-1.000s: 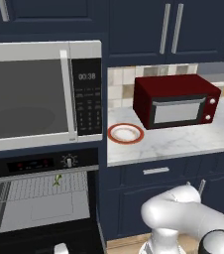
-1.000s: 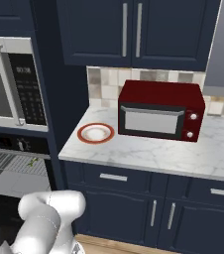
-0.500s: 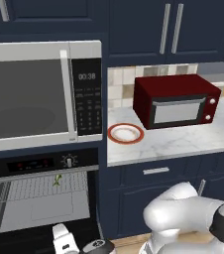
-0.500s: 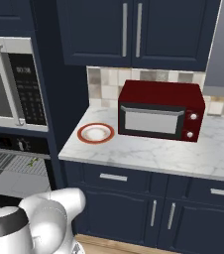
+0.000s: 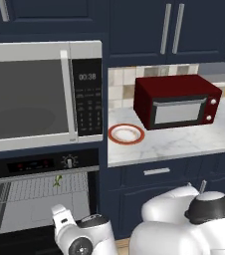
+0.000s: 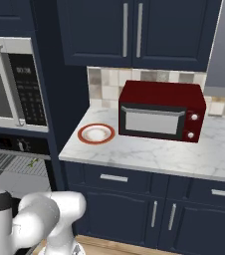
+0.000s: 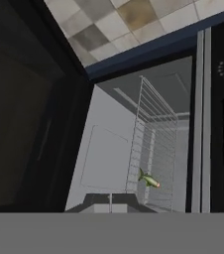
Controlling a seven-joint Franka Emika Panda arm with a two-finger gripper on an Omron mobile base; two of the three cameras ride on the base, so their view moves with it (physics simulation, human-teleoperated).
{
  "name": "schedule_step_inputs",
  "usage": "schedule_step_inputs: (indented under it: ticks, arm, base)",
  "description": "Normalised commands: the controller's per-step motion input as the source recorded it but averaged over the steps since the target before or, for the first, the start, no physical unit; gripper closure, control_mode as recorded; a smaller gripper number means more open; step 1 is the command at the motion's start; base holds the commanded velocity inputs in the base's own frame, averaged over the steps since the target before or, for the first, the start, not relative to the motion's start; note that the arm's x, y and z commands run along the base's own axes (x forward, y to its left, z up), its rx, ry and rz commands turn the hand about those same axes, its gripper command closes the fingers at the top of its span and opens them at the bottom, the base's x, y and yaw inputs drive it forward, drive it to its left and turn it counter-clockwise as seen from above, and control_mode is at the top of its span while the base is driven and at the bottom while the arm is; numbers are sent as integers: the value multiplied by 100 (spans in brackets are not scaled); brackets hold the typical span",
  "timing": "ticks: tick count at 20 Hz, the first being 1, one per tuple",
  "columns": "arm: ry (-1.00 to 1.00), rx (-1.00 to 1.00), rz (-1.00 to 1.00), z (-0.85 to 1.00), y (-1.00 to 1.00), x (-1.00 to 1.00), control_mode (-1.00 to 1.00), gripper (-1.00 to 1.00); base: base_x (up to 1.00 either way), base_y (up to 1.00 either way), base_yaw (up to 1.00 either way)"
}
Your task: Take the fish from the oven and place it on the plate on the counter.
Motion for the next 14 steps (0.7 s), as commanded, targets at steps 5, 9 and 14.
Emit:
schedule_step_inputs:
  ticks: [5,9,14]
  arm:
    - [4,-1,-5,-4,11,14,-100,100]
    - [0,-1,-10,-16,0,3,-100,100]
    - [-10,-4,-8,-37,0,17,-100,100]
  base:
    - [0,0,0]
    - [0,0,0]
    - [0,0,0]
